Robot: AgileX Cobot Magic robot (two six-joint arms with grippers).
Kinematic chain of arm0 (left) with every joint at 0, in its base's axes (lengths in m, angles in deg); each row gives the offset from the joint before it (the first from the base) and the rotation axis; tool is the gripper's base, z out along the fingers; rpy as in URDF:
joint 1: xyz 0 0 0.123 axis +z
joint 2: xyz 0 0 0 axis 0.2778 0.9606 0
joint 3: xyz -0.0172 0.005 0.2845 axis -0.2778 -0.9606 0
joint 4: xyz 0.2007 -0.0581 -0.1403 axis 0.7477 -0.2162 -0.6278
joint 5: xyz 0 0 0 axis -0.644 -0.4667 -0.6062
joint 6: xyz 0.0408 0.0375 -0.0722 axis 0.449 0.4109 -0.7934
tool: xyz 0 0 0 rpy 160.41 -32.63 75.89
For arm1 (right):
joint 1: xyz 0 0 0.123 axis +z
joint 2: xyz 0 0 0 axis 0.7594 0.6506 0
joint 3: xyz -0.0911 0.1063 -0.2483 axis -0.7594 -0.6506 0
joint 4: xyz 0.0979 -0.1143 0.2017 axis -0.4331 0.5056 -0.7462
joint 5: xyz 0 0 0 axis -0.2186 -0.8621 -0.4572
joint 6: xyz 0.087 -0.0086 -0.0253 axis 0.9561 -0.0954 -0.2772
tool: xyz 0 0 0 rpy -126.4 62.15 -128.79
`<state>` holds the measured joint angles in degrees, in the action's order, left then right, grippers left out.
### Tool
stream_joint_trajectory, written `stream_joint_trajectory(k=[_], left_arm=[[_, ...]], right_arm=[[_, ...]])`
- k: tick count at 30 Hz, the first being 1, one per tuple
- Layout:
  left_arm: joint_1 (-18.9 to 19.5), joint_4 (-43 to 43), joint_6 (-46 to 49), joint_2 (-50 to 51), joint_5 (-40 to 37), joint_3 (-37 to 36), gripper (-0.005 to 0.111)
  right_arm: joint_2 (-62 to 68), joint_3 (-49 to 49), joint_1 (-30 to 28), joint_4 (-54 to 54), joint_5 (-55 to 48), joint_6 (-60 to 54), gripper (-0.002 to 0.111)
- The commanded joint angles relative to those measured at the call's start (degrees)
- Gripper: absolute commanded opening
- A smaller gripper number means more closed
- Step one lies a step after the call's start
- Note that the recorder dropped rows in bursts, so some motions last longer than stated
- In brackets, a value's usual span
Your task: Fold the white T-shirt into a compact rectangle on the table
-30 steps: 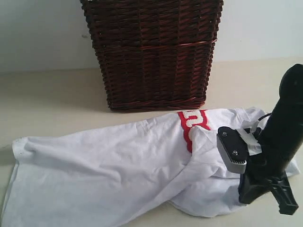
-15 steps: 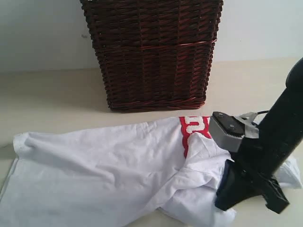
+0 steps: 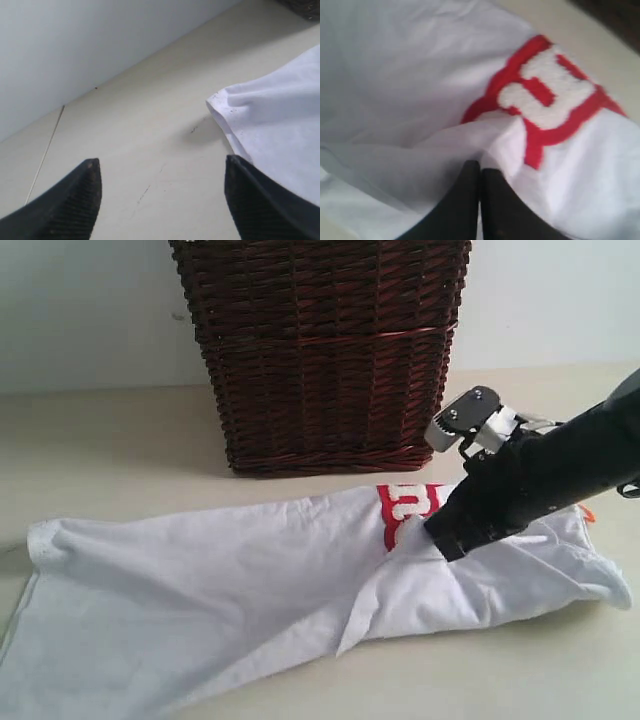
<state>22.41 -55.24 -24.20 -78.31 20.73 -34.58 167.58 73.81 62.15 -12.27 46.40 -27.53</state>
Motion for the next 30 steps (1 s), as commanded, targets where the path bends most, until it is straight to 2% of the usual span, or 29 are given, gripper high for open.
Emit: stream_joint_trajectory(k=[1, 3, 7, 10, 15, 18, 19, 23, 28, 30], left_arm=[[-0.18, -0.08, -0.03, -0.31, 0.18, -0.14, 0.067], [-0.18, -0.08, -0.03, -0.31, 0.18, -0.14, 0.067], [-0.18, -0.08, -0.03, -0.31, 0.18, -0.14, 0.067], [-0.18, -0.08, -0.03, -0.31, 0.18, -0.14, 0.067], [-0.18, -0.08, -0.03, -0.31, 0.18, -0.14, 0.067], [-0.18, -0.08, -0.03, -0.31, 0.18, -0.14, 0.067], [-0.18, -0.08, -0.03, -0.31, 0.18, -0.14, 0.067], [-0.18, -0.08, -0.03, -0.31, 0.18, -0.14, 0.067], [-0.18, -0.08, -0.03, -0.31, 0.18, -0.14, 0.067], [-0.18, -0.08, -0.03, -0.31, 0.18, -0.14, 0.067]], right_arm=[[-0.55, 0.34, -0.10, 0.92, 7.65, -3.52, 0.006], [-0.43, 0.34, -0.10, 3.06, 5.96, -8.39, 0.015], [-0.43, 0.34, -0.10, 6.98, 4.68, -9.72, 0.044], [-0.43, 0.34, -0.10, 6.98, 4.68, -9.83, 0.057], [-3.38, 0.34, -0.10, 7.93, -1.41, -15.25, 0.058], [-7.62, 0.34, -0.10, 10.71, -17.79, -29.93, 0.058], [-7.75, 0.34, -0.10, 11.09, -19.69, -32.06, 0.058], [-5.10, 0.34, -0.10, 7.59, -12.33, -41.26, 0.058], [1.00, 0.34, 4.53, 7.57, -4.19, -41.69, 0.057], [2.97, 0.34, 6.31, 7.57, 0.07, -41.69, 0.053]])
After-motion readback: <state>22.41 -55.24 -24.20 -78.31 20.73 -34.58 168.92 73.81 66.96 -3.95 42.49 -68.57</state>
